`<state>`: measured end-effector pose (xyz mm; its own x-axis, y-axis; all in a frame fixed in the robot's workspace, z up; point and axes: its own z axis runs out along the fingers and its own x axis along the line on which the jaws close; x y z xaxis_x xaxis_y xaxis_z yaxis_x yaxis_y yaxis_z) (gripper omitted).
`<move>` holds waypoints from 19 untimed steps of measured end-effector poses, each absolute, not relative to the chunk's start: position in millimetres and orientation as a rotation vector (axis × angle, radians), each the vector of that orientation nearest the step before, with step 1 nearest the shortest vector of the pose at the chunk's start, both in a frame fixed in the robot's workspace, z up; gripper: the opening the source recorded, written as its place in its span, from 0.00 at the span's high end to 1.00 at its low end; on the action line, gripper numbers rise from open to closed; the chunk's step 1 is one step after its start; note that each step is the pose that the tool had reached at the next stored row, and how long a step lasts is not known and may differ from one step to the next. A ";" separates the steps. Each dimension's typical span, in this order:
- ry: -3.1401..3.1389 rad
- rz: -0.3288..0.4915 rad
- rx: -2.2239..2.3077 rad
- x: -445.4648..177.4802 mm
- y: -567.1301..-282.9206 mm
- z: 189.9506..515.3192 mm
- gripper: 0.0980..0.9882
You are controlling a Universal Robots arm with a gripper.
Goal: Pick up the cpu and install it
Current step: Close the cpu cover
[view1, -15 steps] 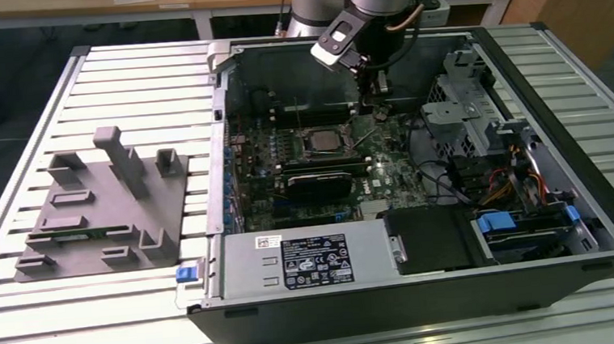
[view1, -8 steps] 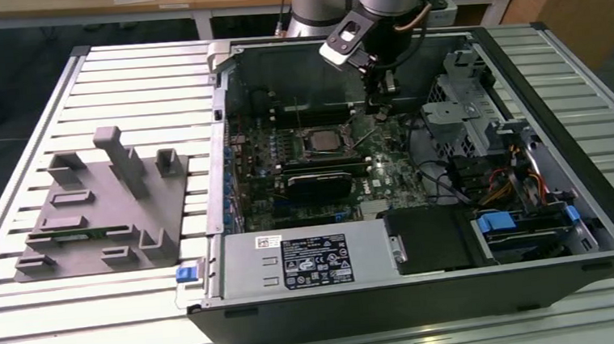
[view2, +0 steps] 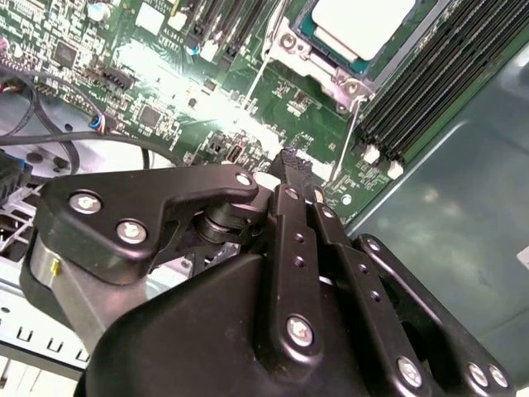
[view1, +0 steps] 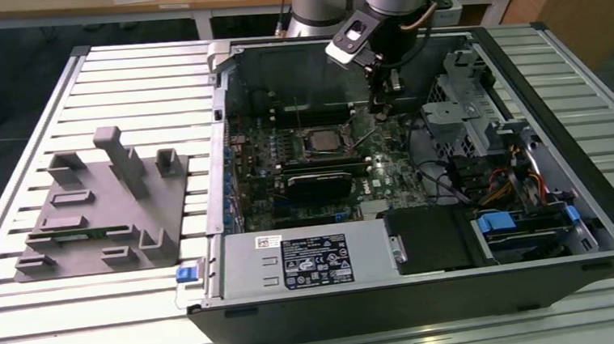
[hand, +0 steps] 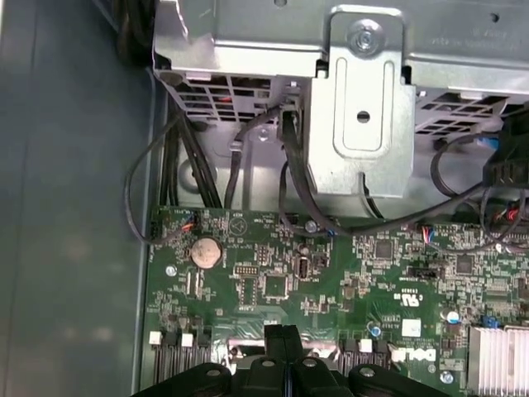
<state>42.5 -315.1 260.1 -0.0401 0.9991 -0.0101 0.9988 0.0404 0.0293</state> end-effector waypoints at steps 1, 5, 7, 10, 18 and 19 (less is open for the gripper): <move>2.246 0.022 2.157 43.5 -314.7 260.0 0.99; 2.246 0.022 2.157 47.8 -313.1 259.4 0.99; 2.246 0.022 2.157 49.6 -312.4 258.9 0.99; 2.246 0.022 2.157 52.0 -311.4 258.2 0.99; 2.246 0.022 2.157 57.0 -309.0 254.9 0.99; 2.246 0.022 2.157 57.4 -308.9 254.1 0.99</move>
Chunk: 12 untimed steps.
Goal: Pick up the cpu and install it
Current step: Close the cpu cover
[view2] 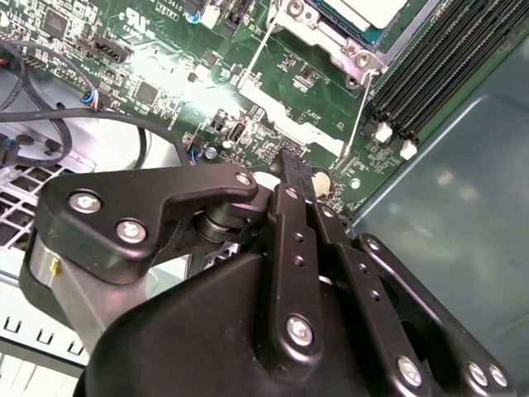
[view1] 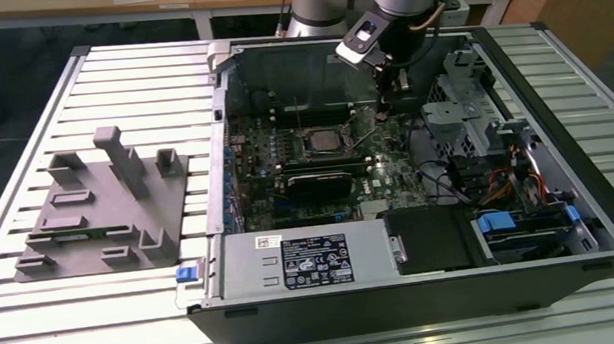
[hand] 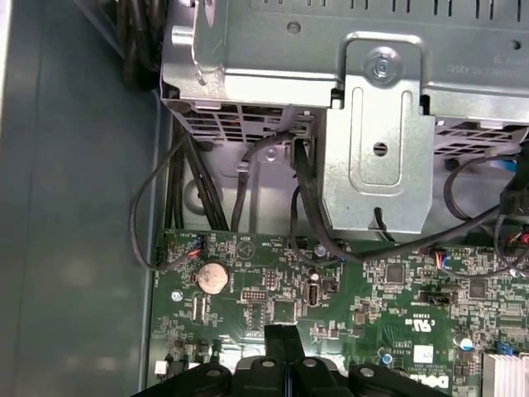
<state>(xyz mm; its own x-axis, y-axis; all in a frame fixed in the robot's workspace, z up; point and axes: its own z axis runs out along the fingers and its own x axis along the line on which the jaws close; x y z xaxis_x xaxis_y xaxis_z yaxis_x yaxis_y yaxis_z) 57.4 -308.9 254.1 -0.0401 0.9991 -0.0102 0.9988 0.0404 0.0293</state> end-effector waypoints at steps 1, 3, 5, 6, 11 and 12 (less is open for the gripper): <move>2.246 0.022 2.157 57.6 -308.9 253.0 0.99; 2.246 0.021 2.158 57.6 -308.9 250.0 0.99; 2.246 0.021 2.158 57.7 -308.8 246.6 0.99; 2.246 0.021 2.158 57.7 -308.8 245.4 0.99; 2.247 0.019 2.159 57.3 -310.4 244.3 0.99; 2.247 0.019 2.159 56.9 -310.8 244.3 0.99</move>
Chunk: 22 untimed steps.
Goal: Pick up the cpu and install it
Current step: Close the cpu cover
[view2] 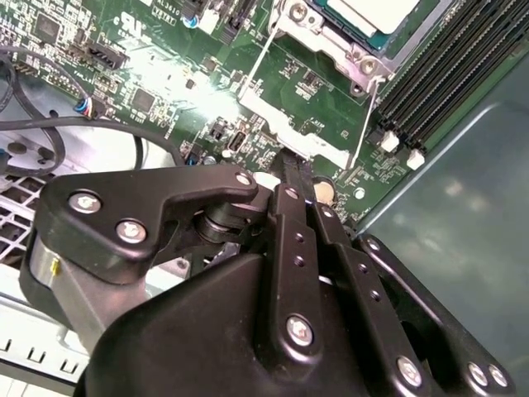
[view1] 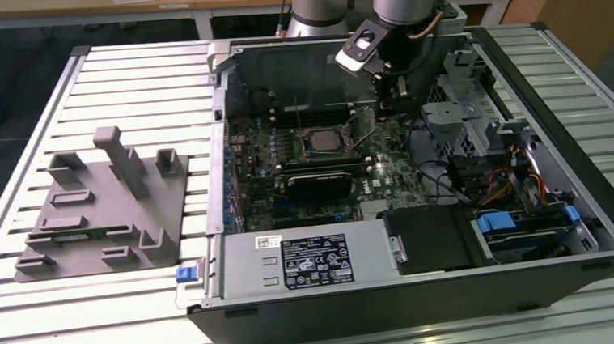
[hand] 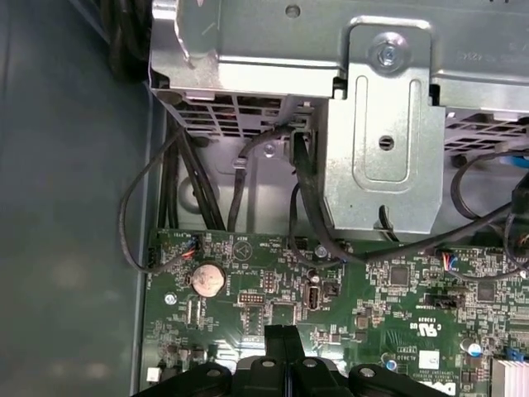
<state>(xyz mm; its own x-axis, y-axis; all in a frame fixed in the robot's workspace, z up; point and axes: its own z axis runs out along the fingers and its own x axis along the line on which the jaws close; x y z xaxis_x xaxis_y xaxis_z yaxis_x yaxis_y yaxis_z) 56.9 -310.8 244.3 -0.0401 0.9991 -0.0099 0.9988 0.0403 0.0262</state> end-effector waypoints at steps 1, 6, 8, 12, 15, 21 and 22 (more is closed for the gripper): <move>2.247 0.019 2.159 56.2 -311.0 244.3 0.99; 2.247 0.019 2.159 50.5 -311.4 244.4 0.99; 2.247 0.019 2.159 49.0 -311.4 244.4 0.99; 2.247 0.019 2.159 47.9 -311.4 244.4 0.99; 2.247 0.019 2.159 46.9 -311.4 244.4 0.99; 2.247 0.019 2.159 44.3 -311.4 244.3 0.99; 2.247 0.019 2.159 43.4 -311.4 244.4 0.99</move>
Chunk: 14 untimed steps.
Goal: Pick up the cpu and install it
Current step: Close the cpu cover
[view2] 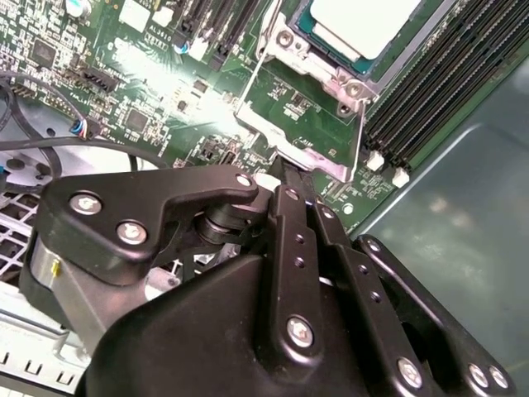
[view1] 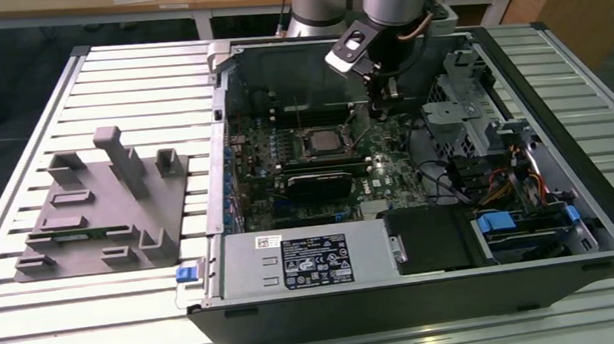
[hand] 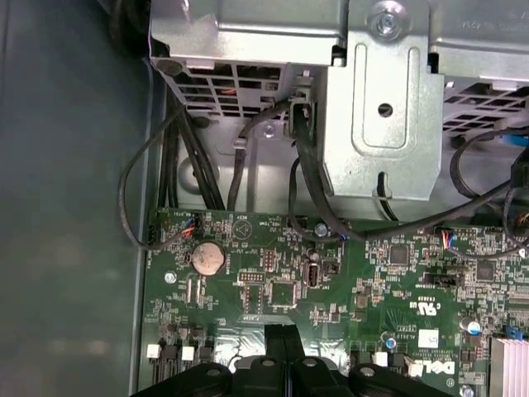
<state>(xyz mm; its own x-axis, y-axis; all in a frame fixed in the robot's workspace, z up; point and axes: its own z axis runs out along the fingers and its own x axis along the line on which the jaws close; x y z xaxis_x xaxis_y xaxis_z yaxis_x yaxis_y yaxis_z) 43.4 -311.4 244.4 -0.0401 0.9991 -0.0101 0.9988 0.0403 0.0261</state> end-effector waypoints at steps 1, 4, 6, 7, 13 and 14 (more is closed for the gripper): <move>2.247 0.019 2.159 42.3 -311.4 244.4 0.99; 2.248 0.019 2.159 39.2 -311.5 244.3 0.99; 2.247 0.019 2.159 37.1 -311.5 244.4 0.99; 2.247 0.019 2.159 36.2 -311.5 244.3 0.99; 2.247 0.019 2.159 30.7 -312.3 244.3 0.99; 2.247 0.019 2.159 29.6 -312.6 244.2 0.99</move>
